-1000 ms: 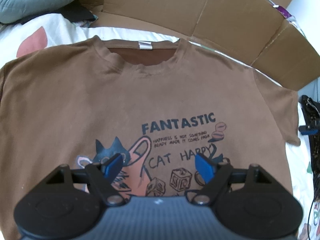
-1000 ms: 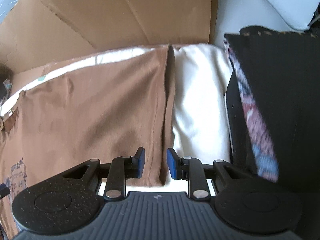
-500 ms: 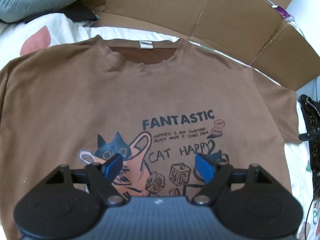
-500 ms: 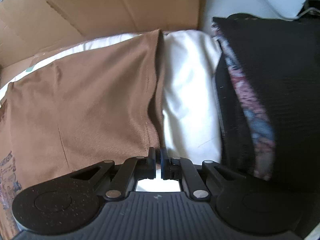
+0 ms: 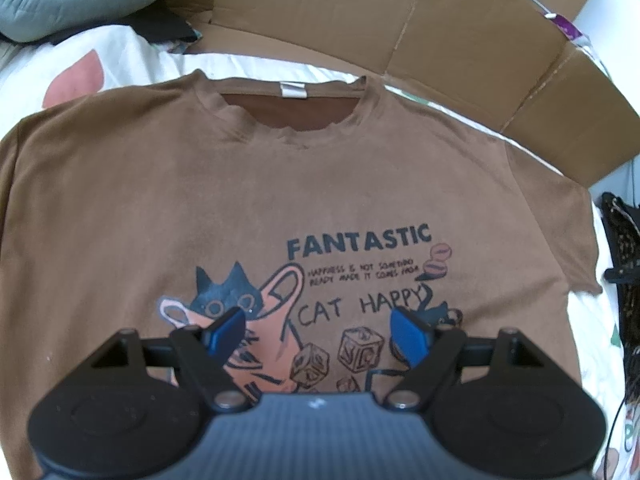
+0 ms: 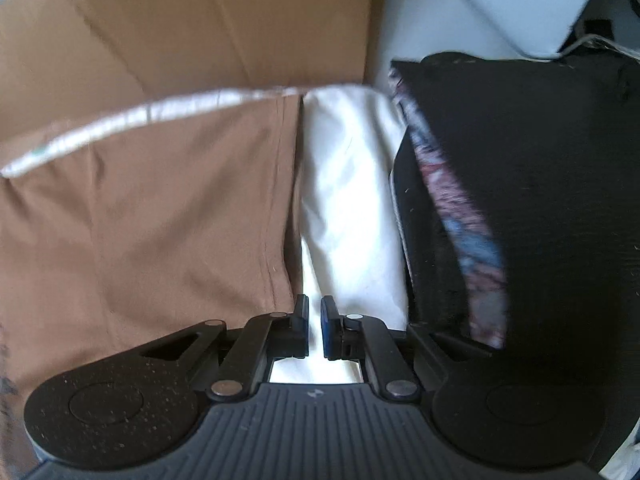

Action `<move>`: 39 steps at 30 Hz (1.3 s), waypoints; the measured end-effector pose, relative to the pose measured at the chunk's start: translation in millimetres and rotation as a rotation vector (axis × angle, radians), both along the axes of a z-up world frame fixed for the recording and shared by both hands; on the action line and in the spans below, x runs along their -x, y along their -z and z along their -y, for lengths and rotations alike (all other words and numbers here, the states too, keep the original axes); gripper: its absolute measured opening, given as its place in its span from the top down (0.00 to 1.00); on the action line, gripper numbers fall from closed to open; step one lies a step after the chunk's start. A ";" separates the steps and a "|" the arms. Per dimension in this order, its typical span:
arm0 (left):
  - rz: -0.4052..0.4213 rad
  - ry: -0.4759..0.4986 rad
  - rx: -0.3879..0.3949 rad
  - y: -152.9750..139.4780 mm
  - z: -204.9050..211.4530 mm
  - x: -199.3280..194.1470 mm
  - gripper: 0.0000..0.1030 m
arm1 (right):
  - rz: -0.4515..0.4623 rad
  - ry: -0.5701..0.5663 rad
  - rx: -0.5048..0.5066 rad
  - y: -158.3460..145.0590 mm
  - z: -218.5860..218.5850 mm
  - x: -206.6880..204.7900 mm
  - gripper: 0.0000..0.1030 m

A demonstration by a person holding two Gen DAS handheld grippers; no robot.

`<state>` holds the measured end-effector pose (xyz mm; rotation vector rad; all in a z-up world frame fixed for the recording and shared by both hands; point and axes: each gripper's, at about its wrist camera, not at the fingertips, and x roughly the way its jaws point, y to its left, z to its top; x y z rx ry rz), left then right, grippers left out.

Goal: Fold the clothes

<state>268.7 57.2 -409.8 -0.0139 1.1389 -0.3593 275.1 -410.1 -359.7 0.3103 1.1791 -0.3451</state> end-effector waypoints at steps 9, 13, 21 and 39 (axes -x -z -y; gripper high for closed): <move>-0.008 0.014 0.000 2.1 10.3 4.7 0.21 | 0.065 -0.116 -0.067 7.7 -34.3 5.4 0.80; -0.012 -0.009 -0.007 0.1 6.9 5.1 0.21 | 0.042 -0.095 -0.031 29.1 -35.3 9.6 0.77; 0.008 -0.033 -0.076 -28.3 -28.8 0.5 0.21 | 0.039 -0.078 0.047 23.6 -41.7 20.9 0.76; 0.099 -0.186 -0.205 -156.0 -176.2 -14.6 0.14 | 0.253 -0.162 -0.008 -83.4 -78.9 47.0 0.42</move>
